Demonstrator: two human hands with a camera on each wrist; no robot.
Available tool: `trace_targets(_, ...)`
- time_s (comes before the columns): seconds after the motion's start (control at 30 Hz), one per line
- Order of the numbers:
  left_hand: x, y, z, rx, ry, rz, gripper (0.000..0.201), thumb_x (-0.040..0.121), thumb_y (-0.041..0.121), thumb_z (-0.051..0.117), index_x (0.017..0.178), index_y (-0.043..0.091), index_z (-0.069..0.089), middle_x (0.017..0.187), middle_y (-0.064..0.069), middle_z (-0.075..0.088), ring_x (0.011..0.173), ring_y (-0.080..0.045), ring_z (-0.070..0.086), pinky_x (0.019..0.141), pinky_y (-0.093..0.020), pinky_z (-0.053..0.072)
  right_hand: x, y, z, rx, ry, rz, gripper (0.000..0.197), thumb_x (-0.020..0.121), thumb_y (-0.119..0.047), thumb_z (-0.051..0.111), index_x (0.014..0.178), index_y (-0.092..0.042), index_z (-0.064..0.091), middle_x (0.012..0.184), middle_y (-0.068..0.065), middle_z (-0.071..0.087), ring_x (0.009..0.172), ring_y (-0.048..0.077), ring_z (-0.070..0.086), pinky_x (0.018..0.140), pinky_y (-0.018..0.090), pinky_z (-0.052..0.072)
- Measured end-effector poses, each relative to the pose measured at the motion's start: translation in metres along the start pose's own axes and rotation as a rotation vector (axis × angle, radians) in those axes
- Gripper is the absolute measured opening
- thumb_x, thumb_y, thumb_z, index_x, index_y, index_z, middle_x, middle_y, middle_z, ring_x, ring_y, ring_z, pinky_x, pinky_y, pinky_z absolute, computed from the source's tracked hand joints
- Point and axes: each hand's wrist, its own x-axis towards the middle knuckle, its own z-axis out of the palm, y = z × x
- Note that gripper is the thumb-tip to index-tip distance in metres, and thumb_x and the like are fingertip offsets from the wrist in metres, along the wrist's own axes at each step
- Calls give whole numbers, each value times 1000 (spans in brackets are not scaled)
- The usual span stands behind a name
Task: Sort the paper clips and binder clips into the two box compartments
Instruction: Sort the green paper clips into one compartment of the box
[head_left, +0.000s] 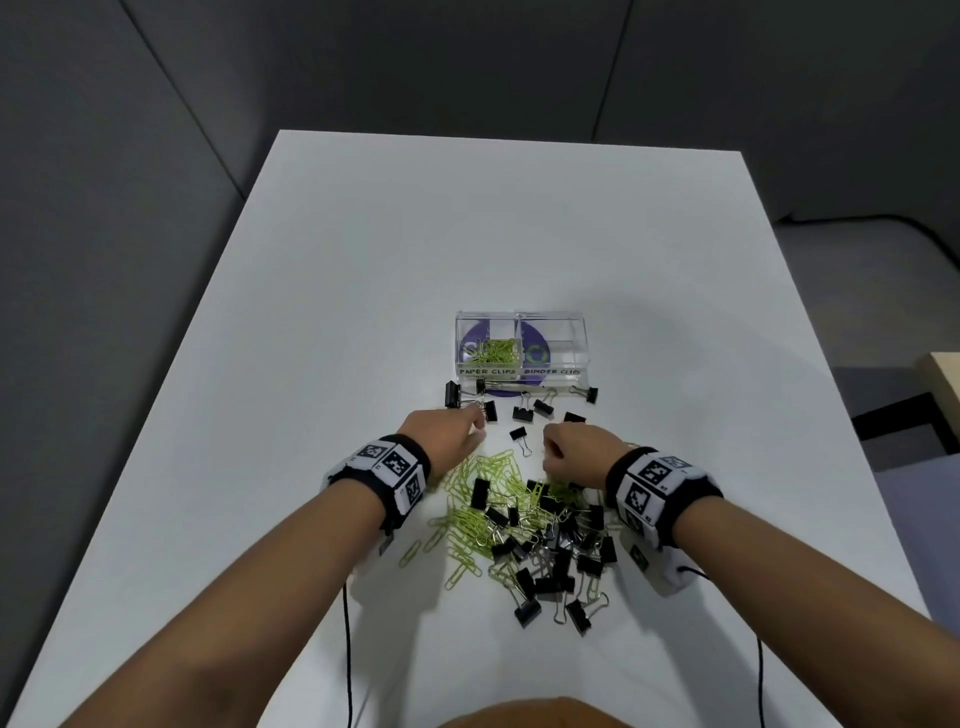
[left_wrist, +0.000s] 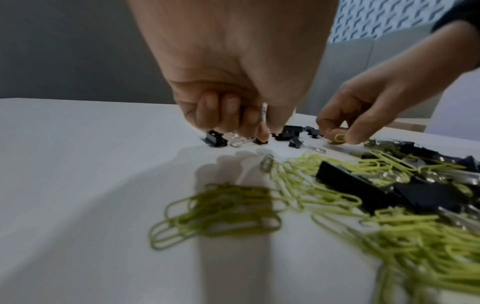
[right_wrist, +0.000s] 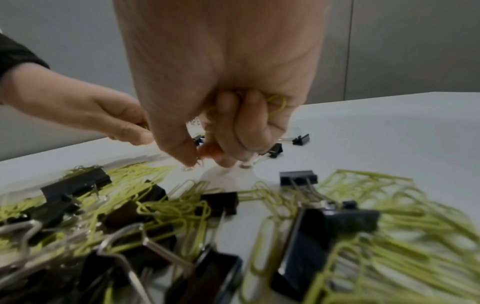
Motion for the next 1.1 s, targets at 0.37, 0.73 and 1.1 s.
trace_targets(0.37, -28, 4, 17, -18, -138, 16, 51, 87, 55, 50, 118, 16, 45, 103, -1, 64, 82, -16, 52, 76, -29, 46, -16, 10, -4, 123, 7, 1, 27, 97, -17, 34, 114, -13, 55, 87, -1, 56, 71, 15, 50, 61, 25, 36)
trace_targets(0.73, -43, -4, 18, 18, -51, -86, 54, 85, 57, 53, 118, 15, 45, 109, -2, 62, 94, -21, 61, 77, -31, 47, -2, -39, 12, -199, 37, -190, 45, 92, -39, 50, 129, -16, 38, 115, 7, 63, 99, 27, 61, 78, 34, 46)
trace_targets(1.1, -34, 9, 15, -58, -29, -71, 27, 93, 32, 45, 113, 15, 51, 111, -2, 62, 97, -21, 60, 80, -32, 47, 7, -43, 18, -195, 30, -152, 34, 93, -33, 50, 120, -12, 43, 113, 9, 62, 98, 28, 60, 78, 35, 45)
